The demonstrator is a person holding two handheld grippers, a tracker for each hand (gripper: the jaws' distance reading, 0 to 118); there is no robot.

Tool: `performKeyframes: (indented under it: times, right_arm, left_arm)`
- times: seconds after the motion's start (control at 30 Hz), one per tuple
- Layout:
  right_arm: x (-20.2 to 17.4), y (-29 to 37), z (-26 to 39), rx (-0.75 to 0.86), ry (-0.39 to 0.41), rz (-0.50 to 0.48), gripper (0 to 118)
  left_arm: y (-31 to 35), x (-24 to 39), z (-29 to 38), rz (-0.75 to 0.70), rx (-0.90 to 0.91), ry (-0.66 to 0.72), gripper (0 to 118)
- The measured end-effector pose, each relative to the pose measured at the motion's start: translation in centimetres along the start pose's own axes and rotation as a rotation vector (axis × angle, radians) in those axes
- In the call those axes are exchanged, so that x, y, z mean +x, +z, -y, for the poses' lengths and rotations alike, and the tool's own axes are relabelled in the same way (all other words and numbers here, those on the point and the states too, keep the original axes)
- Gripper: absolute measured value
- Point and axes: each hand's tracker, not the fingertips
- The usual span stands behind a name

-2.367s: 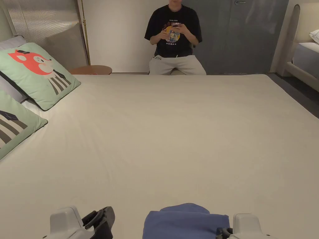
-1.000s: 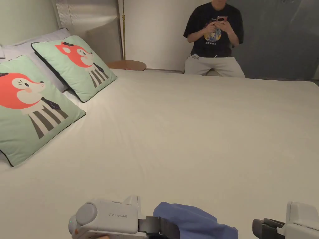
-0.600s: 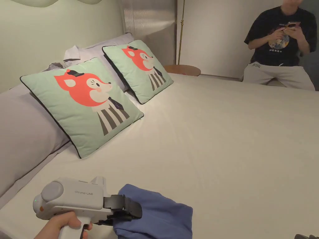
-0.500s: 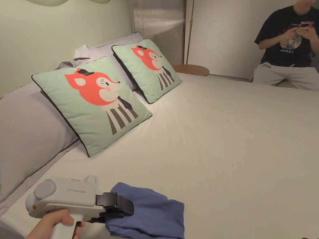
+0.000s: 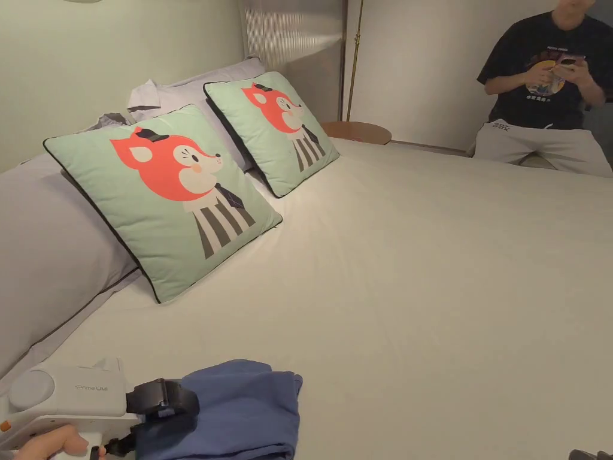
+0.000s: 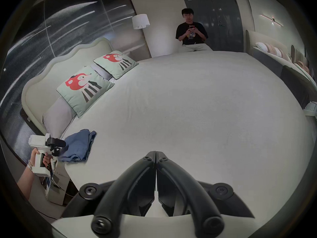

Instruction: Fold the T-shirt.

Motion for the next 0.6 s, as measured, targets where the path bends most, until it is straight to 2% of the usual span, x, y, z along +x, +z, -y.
performKeyframes:
  times: [0.13, 0.2, 0.3, 0.33, 0.37, 0.4, 0.43, 0.47, 0.6]
  right_arm:
    - [0.4, 1.4, 0.3, 0.019, -0.006, 0.014, 0]
    - [1.3, 1.8, 0.5, 0.028, -0.015, 0.015, 0]
    - [1.6, 2.8, 0.9, 0.049, -0.027, 0.021, 0]
    - [1.7, 3.2, 1.1, 0.057, -0.031, 0.025, 0]
    - [1.9, 3.6, 1.2, 0.064, -0.034, 0.029, 0]
    - [2.2, 4.0, 1.3, 0.071, -0.037, 0.033, 0]
    - [2.4, 4.3, 1.5, 0.075, -0.04, 0.036, 0]
    - [2.6, 4.7, 1.6, 0.08, -0.042, 0.042, 0]
    - [3.7, 6.5, 2.5, 0.104, -0.045, 0.076, 0]
  left_arm:
    - [2.4, 2.4, 1.1, -0.189, 0.159, -0.24, 108]
    - [3.8, 4.1, 2.1, -0.245, 0.23, -0.29, 107]
    - [6.5, 7.7, 5.0, -0.147, 0.241, -0.302, 101]
    - [7.0, 8.6, 5.8, -0.086, 0.245, -0.29, 89]
    - [7.4, 9.5, 6.5, -0.033, 0.244, -0.279, 68]
    - [7.1, 10.0, 6.8, 0.002, 0.234, -0.27, 41]
    - [6.8, 10.8, 7.4, 0.029, 0.221, -0.257, 10]
    - [6.5, 11.7, 8.1, 0.053, 0.201, -0.26, 1]
    - [4.3, 16.0, 11.5, 0.121, 0.137, -0.345, 1]
